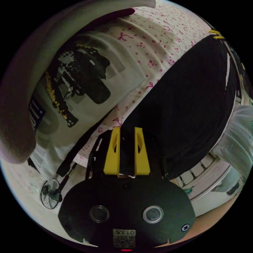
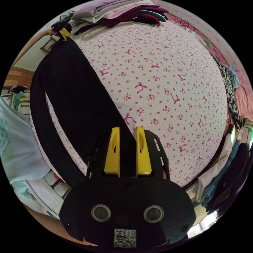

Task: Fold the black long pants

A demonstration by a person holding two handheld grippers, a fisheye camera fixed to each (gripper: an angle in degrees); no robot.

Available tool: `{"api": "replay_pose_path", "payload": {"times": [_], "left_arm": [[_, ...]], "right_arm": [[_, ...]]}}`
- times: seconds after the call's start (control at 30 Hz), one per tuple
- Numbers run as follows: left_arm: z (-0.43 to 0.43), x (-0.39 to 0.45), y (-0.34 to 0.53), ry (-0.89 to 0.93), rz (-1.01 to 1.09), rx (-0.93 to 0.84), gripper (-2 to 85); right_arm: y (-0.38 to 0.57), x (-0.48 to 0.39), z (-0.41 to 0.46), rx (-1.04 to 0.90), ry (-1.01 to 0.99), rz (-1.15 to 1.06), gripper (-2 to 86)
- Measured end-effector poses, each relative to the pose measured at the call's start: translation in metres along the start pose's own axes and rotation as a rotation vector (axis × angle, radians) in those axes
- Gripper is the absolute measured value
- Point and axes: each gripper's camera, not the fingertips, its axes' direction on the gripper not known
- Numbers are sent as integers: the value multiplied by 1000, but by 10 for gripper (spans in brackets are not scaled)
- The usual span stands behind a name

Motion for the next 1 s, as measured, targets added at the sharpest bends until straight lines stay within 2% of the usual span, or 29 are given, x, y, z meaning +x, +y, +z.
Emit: {"api": "replay_pose_path", "payload": {"times": [0.2, 0.33, 0.57, 0.7, 0.87, 1.0], "left_arm": [[7, 45, 17, -172, -55, 51, 47], [15, 86, 35, -312, -126, 88, 29], [4, 145, 91, -424, -276, 219, 16], [-13, 195, 146, -477, -334, 304, 13], [-10, 278, 225, -554, -444, 423, 12], [15, 366, 297, -573, -562, 515, 12]], "right_arm": [[7, -36, 1, 57, 43, 36, 39], [15, -72, 5, 91, 157, 56, 22], [25, -140, 17, 47, 399, 64, 10], [47, -173, 2, 82, 452, 96, 7], [121, -251, -34, 224, 495, 175, 6], [178, -314, -40, 270, 438, 280, 6]]}}
